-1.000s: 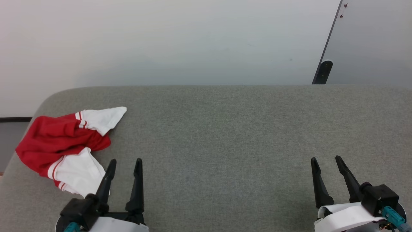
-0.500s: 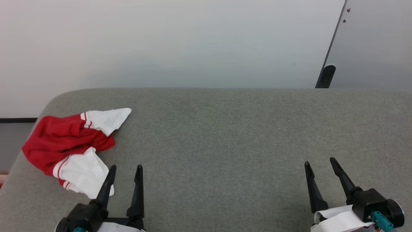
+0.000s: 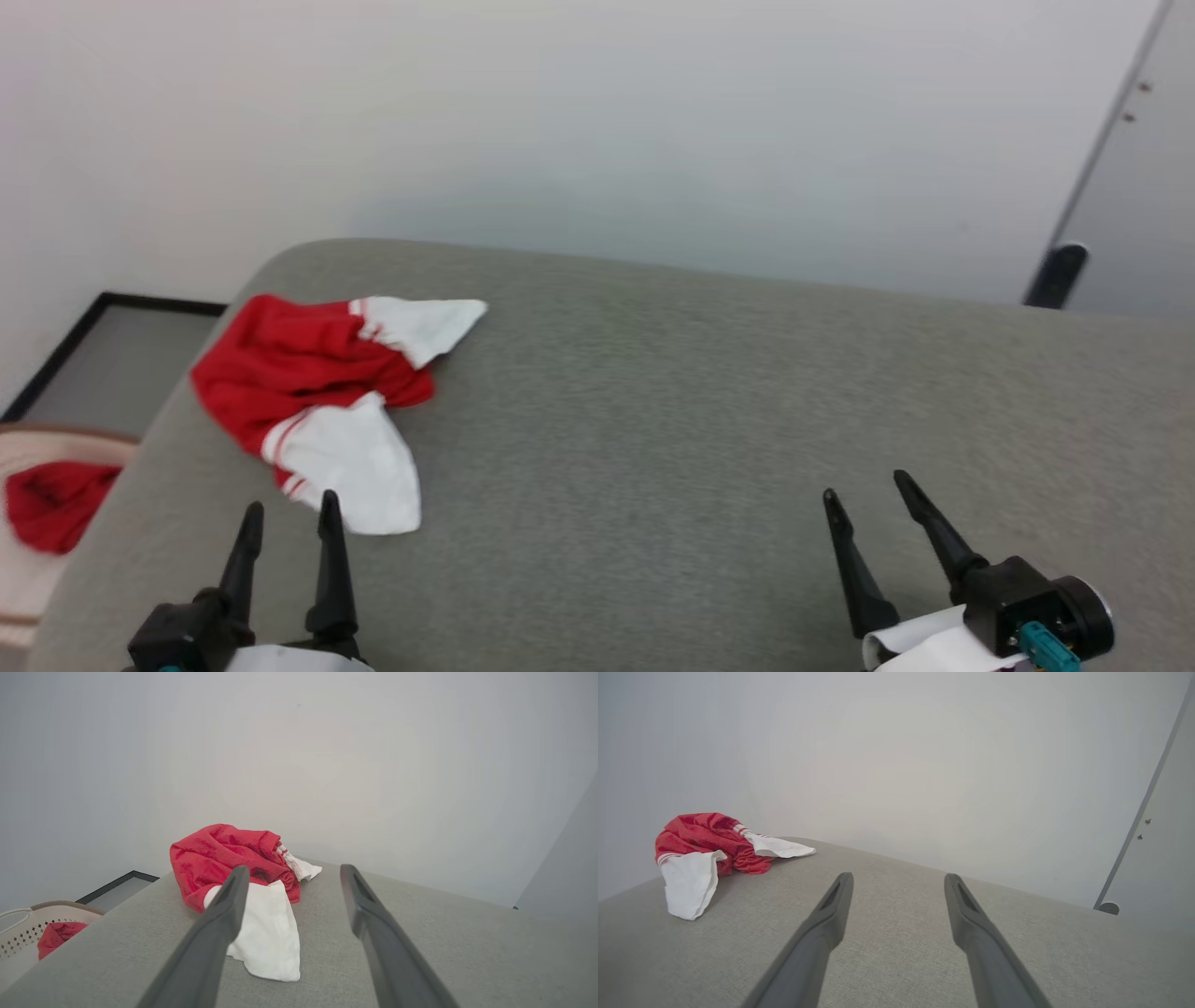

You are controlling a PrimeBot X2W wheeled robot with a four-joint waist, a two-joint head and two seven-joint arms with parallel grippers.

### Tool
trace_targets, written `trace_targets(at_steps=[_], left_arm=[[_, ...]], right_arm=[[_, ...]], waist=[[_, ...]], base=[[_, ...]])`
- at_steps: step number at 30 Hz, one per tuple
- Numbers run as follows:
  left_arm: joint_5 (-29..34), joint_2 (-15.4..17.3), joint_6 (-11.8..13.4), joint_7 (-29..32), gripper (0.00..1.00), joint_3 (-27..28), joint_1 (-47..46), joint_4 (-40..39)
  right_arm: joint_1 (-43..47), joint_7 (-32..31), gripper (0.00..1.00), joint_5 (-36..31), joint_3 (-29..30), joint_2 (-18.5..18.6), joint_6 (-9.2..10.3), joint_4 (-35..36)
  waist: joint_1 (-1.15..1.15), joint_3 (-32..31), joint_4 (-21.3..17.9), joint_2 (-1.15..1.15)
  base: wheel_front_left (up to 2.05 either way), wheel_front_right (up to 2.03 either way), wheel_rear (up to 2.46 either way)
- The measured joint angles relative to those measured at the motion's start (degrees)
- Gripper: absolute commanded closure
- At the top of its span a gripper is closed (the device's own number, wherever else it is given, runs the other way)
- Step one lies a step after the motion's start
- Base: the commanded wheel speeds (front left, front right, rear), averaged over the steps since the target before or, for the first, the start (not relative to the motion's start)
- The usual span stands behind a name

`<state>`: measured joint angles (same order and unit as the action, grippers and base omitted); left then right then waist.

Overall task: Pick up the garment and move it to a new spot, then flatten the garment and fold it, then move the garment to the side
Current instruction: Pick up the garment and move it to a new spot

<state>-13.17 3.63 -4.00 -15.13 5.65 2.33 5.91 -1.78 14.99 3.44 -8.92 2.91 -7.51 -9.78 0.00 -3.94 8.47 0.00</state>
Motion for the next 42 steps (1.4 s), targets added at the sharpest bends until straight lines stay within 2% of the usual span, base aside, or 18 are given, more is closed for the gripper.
trace_targets(at_steps=[9,11,15,18,29,35,42], left_arm=[[-0.71,0.66,-0.02,0.08,0.0,0.54,-0.15,0.38],[-1.78,0.85,-0.14,1.26,0.0,0.6,-0.89,0.52],[-4.91,3.23,-1.4,5.88,0.0,0.88,-5.04,0.34],[-8.27,5.8,-2.07,12.36,0.0,1.51,-8.76,0.09],[-18.07,22.19,-2.81,42.95,0.0,4.14,-26.94,4.8],[-22.61,26.97,-1.65,57.71,0.0,3.97,-36.79,8.78],[-23.75,29.74,0.74,70.56,0.0,1.49,-42.03,15.45]], right_arm=[[-1.03,0.12,0.0,1.24,-2.56,-0.04,0.0,-0.86],[-1.04,0.12,0.0,1.34,-2.64,-0.01,0.0,-0.96],[-1.36,0.12,0.0,1.34,-2.9,-0.04,0.0,-1.19],[-2.24,0.12,0.0,1.22,-3.13,-0.03,0.0,-1.25],[-7.14,0.13,0.0,-0.68,-3.67,-0.08,-0.01,-0.23],[-9.79,0.12,0.0,-1.16,-2.9,-0.02,-0.01,1.83],[-12.1,0.12,0.0,-1.21,-2.74,-0.01,-0.01,3.46]], waist=[[0.0,-1.05,7.22,0.0],[0.0,-1.16,8.29,0.0],[0.0,-0.59,9.0,0.0],[0.0,0.1,8.48,0.0],[0.0,7.05,3.23,0.0],[0.0,13.44,-0.66,0.0],[0.0,21.11,-4.87,0.0]], base=[[0.0,0.0,0.0],[0.0,0.0,0.0],[0.0,0.0,0.0],[0.0,0.0,0.0],[0.0,0.0,0.0],[0.0,0.0,0.0],[0.0,0.0,0.0]])
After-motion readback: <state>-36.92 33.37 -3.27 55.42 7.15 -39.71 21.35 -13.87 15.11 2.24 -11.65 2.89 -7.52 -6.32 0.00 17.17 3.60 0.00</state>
